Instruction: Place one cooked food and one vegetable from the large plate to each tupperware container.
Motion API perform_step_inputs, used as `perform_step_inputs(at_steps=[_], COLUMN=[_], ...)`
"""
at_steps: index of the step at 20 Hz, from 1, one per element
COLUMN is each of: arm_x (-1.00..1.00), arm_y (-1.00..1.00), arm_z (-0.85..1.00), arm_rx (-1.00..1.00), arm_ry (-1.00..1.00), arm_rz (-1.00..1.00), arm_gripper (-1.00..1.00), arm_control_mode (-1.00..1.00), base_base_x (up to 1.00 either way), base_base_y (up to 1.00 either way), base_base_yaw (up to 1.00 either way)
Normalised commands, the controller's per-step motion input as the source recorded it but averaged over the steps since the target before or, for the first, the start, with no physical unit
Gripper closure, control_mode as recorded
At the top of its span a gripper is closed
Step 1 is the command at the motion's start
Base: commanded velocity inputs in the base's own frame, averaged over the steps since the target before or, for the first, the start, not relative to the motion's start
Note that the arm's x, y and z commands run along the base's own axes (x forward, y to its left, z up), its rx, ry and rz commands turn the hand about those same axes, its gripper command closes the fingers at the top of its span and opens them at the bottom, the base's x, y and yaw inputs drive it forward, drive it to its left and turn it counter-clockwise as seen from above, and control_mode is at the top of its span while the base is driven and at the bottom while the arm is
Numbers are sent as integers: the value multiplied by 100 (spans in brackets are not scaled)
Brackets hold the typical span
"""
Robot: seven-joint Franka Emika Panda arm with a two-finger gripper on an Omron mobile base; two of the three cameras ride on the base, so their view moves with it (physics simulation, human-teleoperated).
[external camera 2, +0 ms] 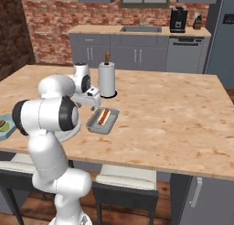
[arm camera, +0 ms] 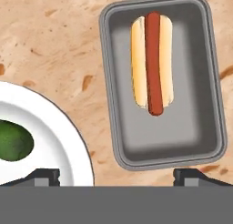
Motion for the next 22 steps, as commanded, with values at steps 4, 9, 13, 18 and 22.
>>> perform_step_inputs(at_steps=[4, 9, 13, 18, 22], arm_x=[-65, -49, -8, 0, 3], arm_y=[69, 61, 37, 32, 37], arm_z=[0, 0, -8, -8, -8], arm_rx=[4, 0, 0, 0, 0], arm_ry=[7, 0, -1, 0, 0], arm_rz=[-1, 3, 16, 19, 16], arm_gripper=[-100, -100, -100, -100, -100], arm_control_mode=[-100, -100, -100, -100, -100], base_base_x=[0, 0, 0, 0, 0], base_base_y=[0, 0, 0, 0, 0], base_base_yaw=[0, 0, 0, 0, 0])
